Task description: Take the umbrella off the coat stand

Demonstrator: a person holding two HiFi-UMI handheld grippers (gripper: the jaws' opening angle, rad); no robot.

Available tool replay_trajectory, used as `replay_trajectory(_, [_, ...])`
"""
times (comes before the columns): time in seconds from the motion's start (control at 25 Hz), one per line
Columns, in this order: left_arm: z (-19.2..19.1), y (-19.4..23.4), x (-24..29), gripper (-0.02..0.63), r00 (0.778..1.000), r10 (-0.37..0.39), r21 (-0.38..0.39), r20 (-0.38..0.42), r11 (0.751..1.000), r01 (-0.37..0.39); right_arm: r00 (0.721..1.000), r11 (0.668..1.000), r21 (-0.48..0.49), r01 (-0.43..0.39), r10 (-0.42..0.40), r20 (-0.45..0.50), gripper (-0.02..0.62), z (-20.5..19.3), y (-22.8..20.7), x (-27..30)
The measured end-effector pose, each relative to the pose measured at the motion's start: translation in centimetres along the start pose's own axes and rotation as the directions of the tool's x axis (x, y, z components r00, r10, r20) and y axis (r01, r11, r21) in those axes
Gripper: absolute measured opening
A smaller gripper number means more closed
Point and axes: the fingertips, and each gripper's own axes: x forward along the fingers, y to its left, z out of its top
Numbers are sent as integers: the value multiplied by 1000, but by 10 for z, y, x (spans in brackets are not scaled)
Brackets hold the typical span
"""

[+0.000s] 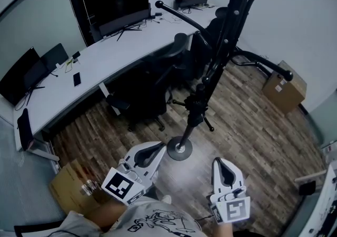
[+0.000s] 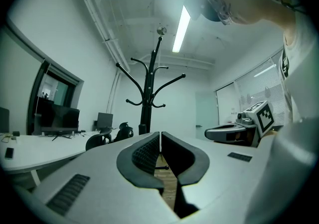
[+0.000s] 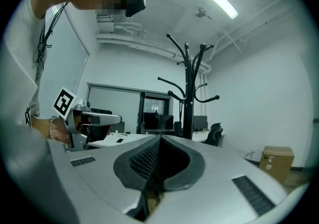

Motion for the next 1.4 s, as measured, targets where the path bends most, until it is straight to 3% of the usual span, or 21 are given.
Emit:
replay_trajectory(0.36, [13,63,34,29,998,-60,-11,15,998,60,997,997,-11,75,-75,-9,9,9,-6,65])
replay_trajectory(0.68, [28,109,65,29,986,-164,1,32,986,164,985,985,-15,171,-171,-22,11,16,-10,114])
replay_trajectory(0.8, [30,119,75,29,976,-217,16,33,976,216,979,980,-22,200,-201,-27,14,18,-9,130])
replay_trajectory(0.96, [45,123,94,31,947,-305,53,97,952,301,971,972,-22,236,-237,-32,28,14,-13,147])
replay_trajectory(1.12, [47,120,116,31,925,-373,86,78,927,366,970,971,-22,240,-240,-32,48,12,-19,161])
replay_trajectory(1.4, [45,106,157,34,893,-451,79,8,890,449,983,983,15,182,-182,-35,93,-9,-35,179])
